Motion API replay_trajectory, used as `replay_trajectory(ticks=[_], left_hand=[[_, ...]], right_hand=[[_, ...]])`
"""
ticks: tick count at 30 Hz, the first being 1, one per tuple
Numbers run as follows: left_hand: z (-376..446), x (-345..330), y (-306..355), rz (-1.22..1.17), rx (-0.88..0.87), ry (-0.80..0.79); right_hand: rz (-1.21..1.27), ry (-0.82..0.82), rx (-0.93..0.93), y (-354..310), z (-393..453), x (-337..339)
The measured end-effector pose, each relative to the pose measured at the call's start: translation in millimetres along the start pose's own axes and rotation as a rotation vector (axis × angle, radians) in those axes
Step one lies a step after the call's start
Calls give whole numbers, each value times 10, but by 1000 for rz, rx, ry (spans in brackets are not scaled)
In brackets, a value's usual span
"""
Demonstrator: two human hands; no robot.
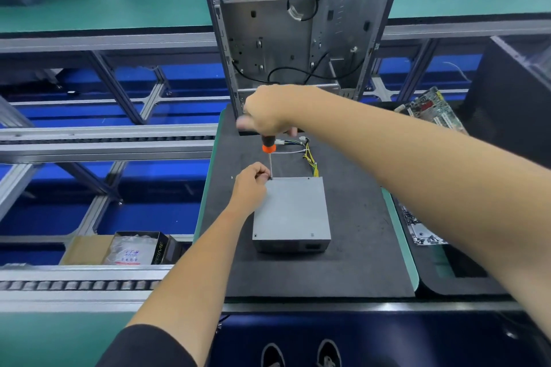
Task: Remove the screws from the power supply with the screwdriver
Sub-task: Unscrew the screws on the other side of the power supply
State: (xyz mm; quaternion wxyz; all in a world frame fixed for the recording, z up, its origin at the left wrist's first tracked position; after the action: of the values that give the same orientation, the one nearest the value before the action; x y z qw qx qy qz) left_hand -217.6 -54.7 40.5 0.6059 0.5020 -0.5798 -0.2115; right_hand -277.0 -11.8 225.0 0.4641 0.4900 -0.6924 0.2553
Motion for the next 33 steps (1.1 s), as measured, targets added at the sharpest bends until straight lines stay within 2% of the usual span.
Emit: replay_trajectory(ticks=[2,4,7,11,13,16,18,20,22,24,29,33], left_hand=[[-9,-1,-18,-6,8,1],[-14,-7,-17,-7,-1,-4],[-19,2,-2,-6,-13,3],[-10,-14,-1,13,-14,-8],[2,-20,-4,16,-18,-11],[0,-22,-6,29,-17,-10],[6,-26,-5,27,-21,-6],[6,-27,-16,19,-17,-7],[14,-31,-41,10,-6,-11],[22,-33,-45,24,-5,-10],[48,-49,-30,106,-29,-10],[57,-62,-42,130,-27,-21]], right_hand=[[-186,68,-88,19,-14,48],[-92,42,-104,112,2,24],[119,-46,46,138,5,-21],[294,23,221,112,-64,25],[308,27,232,72,-70,29],[329,22,191,22,-37,5],[276,51,98,50,-18,-3],[117,101,-72,135,-38,18],[-21,127,-122,165,-46,35],[59,62,-76,216,-20,-31],[396,-13,204,137,-131,-31],[393,22,178,39,-118,-48]])
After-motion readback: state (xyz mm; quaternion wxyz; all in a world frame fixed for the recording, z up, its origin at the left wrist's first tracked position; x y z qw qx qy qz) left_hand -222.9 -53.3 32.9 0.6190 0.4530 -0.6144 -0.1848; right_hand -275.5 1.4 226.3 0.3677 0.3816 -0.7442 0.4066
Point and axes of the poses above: each hand's wrist, its own z-axis towards the middle knuckle, its own x-axis out of the back of the hand, y = z × x, the point moved 7 cm from there along z, towards the middle knuckle, and after that the axes turned 12 degrees about -y, right-handed, at the moved point
